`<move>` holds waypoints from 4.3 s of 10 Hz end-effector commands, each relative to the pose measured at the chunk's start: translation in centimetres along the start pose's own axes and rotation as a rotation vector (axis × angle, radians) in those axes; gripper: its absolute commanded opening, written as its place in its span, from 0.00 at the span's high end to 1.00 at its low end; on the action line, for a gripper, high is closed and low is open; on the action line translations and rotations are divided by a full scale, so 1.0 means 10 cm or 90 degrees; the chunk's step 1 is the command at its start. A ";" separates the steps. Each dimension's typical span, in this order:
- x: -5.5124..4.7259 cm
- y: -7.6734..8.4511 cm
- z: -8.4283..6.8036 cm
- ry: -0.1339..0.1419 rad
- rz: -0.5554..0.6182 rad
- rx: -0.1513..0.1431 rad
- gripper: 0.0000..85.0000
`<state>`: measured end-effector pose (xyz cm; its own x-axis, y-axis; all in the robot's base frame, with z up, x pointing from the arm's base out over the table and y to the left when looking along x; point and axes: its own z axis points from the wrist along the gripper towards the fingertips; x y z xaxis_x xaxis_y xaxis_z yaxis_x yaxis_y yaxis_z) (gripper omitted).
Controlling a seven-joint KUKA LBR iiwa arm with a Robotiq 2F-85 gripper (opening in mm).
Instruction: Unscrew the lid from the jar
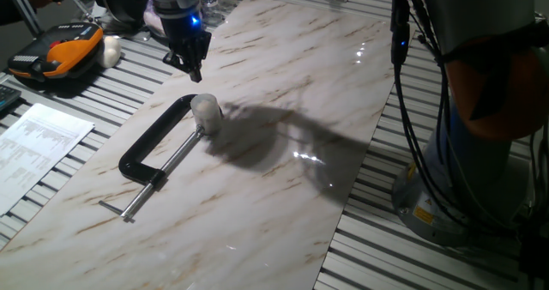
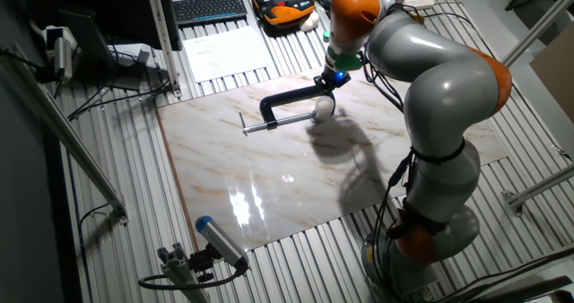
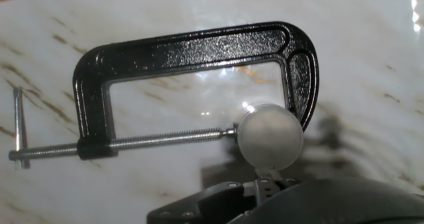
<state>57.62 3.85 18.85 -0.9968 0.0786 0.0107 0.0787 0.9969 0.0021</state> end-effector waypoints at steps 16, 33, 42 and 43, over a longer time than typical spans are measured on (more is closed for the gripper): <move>-0.17 -0.06 0.54 -0.026 -0.011 -0.010 1.00; -0.17 -0.08 0.67 -0.036 -0.010 -0.010 0.80; -0.14 -0.08 0.63 -0.037 -0.004 -0.012 0.40; -0.15 -0.08 0.62 -0.037 -0.001 -0.009 0.40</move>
<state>58.95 2.96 12.63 -0.9958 0.0782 -0.0479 0.0775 0.9969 0.0160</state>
